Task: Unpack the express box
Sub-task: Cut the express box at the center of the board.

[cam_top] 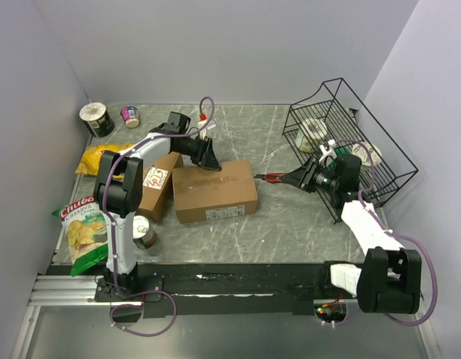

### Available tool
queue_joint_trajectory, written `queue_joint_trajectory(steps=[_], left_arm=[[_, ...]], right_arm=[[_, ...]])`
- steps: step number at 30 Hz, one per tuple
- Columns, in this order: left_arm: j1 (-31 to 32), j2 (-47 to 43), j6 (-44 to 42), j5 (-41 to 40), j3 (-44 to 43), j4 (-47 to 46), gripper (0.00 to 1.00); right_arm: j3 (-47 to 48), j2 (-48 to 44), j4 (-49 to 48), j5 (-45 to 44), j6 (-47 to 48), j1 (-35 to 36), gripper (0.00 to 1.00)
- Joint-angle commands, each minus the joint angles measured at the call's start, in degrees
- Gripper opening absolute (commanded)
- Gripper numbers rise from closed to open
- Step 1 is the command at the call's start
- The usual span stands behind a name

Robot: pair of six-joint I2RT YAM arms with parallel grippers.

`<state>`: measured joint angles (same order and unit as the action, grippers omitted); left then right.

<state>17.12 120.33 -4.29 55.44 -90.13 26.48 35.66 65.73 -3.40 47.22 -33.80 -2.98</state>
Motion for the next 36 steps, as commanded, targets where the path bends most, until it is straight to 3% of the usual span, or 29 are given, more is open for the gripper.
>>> queue_joint_trajectory(steps=[1, 10, 23, 26, 36], left_arm=[[1.3, 5.6, -3.6, -13.2, 1.6, 2.4, 0.01], [1.4, 6.6, -1.2, -15.9, 0.9, 0.8, 0.01], [1.5, 7.6, 0.3, -16.6, 0.1, -0.6, 0.01], [1.5, 7.4, -0.8, -15.4, 0.0, 0.1, 0.01], [1.9, 5.8, -2.7, -14.0, 1.3, 2.2, 0.01]], right_arm=[[2.6, 0.4, -0.8, 1.7, 1.0, 0.2, 0.0], [4.8, -1.6, 13.1, 2.4, 8.0, 0.2, 0.0], [6.1, -3.4, 19.4, 5.5, 11.5, 0.2, 0.0], [8.4, -4.4, 22.3, 0.3, 15.0, -0.5, 0.0], [11.5, 4.9, 4.9, 0.4, 6.1, -3.5, 0.0]])
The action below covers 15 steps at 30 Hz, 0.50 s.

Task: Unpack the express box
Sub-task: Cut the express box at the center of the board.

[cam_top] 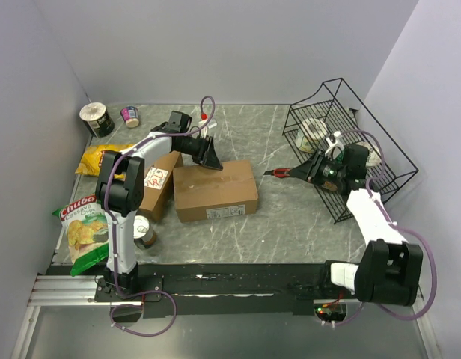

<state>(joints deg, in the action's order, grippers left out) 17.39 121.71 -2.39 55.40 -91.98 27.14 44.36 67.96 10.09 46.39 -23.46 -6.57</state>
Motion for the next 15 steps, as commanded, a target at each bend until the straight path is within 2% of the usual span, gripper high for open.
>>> queue_joint_trajectory(steps=[1, 7, 15], left_arm=[[1.7, 4.4, -4.6, -14.0, 3.1, 1.5, 0.01], [1.9, 4.5, -4.9, -14.4, 3.0, 1.4, 0.01], [2.1, 4.7, -4.7, -14.2, 3.0, 1.4, 0.01]], right_arm=[[2.9, 3.1, -8.9, 1.8, -4.6, 0.2, 0.0], [1.2, 3.9, -11.4, 5.4, -6.4, 2.1, 0.0], [-0.8, 2.7, -12.2, 5.5, -7.7, 3.1, 0.0]])
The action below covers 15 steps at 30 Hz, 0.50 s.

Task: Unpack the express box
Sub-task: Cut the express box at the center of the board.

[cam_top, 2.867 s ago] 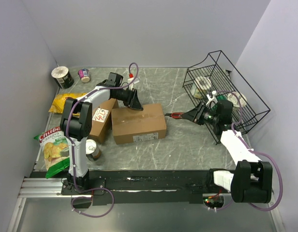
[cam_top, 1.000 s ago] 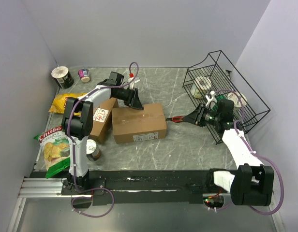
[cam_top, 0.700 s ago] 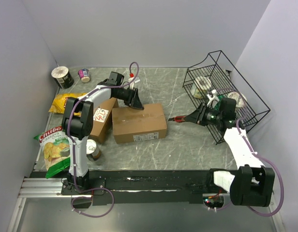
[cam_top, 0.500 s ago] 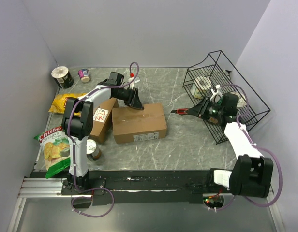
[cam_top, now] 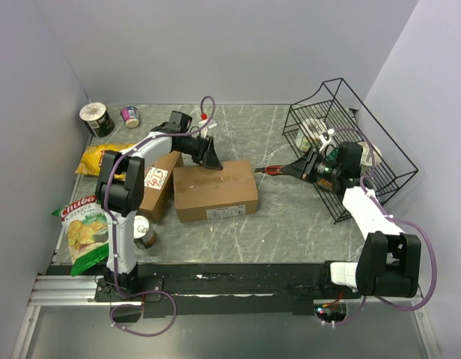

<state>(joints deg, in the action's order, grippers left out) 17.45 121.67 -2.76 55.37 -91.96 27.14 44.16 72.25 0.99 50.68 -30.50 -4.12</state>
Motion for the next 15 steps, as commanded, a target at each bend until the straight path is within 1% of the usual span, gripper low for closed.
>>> queue_joint_trajectory(steps=[1, 5, 15], left_arm=[[2.1, 4.7, -4.5, -14.2, 2.8, 1.5, 0.01], [2.1, 4.9, -4.4, -14.2, 2.7, 1.5, 0.01], [2.1, 5.0, -4.3, -14.2, 2.8, 1.3, 0.01]], right_arm=[[-0.6, -1.8, -2.9, 1.0, -0.4, 0.7, 0.0], [0.3, -2.2, 0.8, -1.5, 2.6, 1.0, 0.0], [0.2, -2.1, 1.4, -0.9, 3.3, 1.2, 0.0]])
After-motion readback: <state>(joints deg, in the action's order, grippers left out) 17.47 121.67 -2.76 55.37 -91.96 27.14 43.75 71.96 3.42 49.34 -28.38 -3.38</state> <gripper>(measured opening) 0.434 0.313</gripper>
